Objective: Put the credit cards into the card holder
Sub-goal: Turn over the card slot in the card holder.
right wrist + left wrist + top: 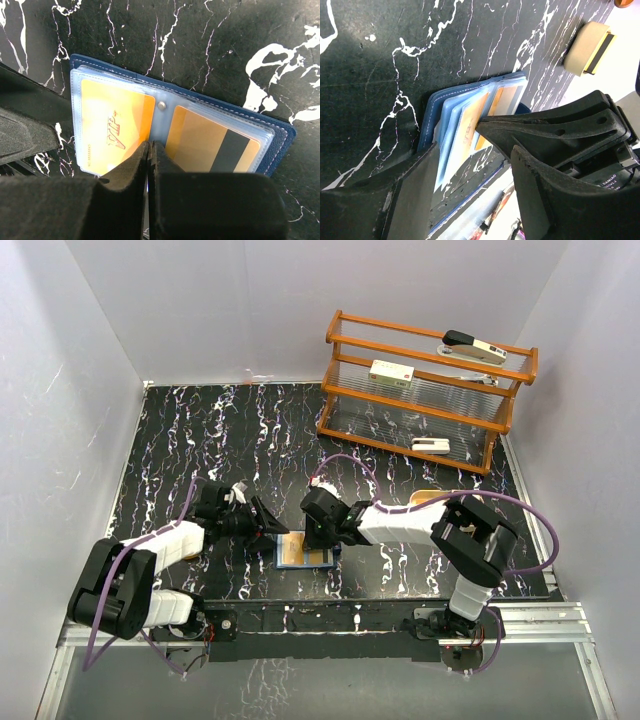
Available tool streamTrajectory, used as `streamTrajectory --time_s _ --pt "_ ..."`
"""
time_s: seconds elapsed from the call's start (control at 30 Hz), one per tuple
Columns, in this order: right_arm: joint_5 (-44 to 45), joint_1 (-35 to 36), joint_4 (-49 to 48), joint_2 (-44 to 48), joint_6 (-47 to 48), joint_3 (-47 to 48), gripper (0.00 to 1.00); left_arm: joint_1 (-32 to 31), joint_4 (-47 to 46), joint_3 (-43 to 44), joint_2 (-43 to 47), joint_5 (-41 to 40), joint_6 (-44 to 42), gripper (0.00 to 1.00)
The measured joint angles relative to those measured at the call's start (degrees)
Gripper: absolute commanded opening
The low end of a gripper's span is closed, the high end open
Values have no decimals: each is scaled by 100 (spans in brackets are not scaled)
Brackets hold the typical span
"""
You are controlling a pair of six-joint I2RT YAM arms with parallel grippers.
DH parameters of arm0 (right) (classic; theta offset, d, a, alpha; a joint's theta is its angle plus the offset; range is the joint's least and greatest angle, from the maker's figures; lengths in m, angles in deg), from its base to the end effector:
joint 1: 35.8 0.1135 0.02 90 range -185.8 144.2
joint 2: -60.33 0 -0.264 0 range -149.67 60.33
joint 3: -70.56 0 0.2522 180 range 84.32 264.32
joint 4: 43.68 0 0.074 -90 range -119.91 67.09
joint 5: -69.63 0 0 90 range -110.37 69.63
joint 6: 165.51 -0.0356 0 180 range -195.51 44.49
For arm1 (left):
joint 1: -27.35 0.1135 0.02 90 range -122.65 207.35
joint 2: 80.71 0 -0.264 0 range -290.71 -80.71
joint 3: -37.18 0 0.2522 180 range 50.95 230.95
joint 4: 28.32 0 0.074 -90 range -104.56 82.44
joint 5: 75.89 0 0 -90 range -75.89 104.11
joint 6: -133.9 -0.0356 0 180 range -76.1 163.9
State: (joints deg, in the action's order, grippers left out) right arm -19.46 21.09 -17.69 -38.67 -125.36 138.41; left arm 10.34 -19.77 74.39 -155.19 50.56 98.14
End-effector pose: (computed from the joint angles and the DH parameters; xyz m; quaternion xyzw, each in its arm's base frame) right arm 0.1843 0.2816 0.1517 -0.0566 0.9575 0.2224 0.1749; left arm 0.2057 -0.0850 0.1415 -0.1695 0.8716 -0.4436 0.1215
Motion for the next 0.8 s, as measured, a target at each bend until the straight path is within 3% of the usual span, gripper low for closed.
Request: streamTrajectory --time_s 0.8 --pt "-63 -2 -365 2 -4 -140 0 4 214 181 525 -90 -68 58"
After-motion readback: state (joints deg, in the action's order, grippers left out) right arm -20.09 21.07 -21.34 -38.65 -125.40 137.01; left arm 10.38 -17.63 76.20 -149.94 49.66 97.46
